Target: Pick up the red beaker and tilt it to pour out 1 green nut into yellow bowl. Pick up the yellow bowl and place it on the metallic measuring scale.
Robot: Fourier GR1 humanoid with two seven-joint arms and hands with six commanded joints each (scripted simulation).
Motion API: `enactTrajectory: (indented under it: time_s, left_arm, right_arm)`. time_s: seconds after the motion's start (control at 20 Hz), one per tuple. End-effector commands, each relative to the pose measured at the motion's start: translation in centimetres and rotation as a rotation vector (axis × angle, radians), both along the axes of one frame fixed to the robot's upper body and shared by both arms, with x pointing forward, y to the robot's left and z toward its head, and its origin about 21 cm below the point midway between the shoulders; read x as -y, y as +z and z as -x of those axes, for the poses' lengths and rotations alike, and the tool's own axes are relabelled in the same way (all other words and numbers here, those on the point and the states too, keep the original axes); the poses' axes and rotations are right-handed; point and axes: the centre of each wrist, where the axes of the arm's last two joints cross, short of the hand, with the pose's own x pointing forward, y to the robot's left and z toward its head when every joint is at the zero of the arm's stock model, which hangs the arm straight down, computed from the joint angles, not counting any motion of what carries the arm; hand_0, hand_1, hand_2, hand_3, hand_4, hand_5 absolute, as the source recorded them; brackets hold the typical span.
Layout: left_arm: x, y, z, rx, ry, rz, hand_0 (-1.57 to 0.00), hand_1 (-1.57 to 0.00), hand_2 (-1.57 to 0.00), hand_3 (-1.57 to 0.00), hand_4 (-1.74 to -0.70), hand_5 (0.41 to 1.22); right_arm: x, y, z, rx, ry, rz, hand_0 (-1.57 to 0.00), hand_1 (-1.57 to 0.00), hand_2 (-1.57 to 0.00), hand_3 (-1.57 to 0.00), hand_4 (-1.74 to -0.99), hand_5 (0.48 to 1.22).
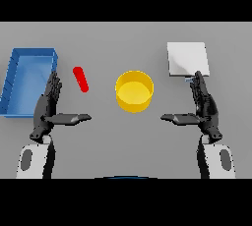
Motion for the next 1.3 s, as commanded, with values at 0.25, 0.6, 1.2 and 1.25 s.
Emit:
enactTrajectory:
  time_s: [0.25,0.6,1.2,1.25]
  left_arm:
    - [-0.4,-0.3,0.3,0.002,0.006,-0.003,0.00,0.00,0.00,0.00,-1.20,0.652]
    - [0.4,1.7,2.4,0.016,-0.084,-0.193,0.00,0.00,0.00,0.00,-1.23,0.661]
    - [1.1,0.0,-3.5,-0.057,-0.126,-0.215,0.00,0.00,0.00,0.00,-1.38,0.738]
    - [1.1,-0.3,-4.0,-0.067,-0.121,-0.222,0.00,0.00,0.00,0.00,-1.37,0.733]
  right_arm:
    - [-0.2,0.1,0.1,0.009,0.002,-0.002,0.00,0.00,0.00,0.00,-1.245,0.681]
    - [-0.8,1.2,2.6,0.153,0.055,0.309,0.00,0.00,0.00,0.00,-1.241,0.680]
    - [-0.5,1.3,2.8,0.141,0.067,0.247,0.00,0.00,0.00,0.00,-1.321,0.683]
    - [-0.6,1.4,2.8,0.143,0.067,0.242,0.00,0.00,0.00,0.00,-1.329,0.685]
